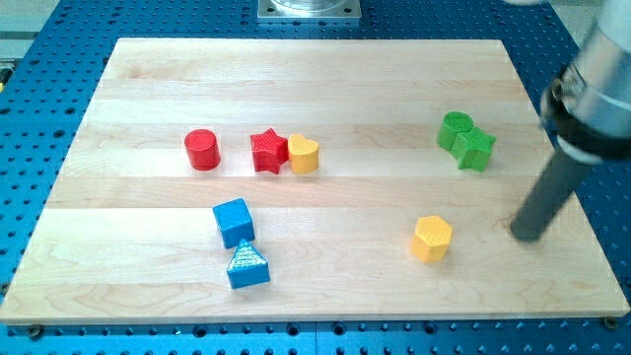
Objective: Slide the hexagon parallel to the heart
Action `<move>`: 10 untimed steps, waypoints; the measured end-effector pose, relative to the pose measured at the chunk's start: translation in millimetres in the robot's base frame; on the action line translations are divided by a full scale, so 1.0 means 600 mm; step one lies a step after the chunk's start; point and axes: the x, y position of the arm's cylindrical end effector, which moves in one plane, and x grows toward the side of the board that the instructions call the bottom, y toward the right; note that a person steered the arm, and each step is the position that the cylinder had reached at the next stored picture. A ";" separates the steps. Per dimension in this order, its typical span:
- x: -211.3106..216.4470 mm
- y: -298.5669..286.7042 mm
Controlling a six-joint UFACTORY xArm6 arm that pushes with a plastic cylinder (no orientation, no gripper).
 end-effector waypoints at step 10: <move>-0.123 -0.290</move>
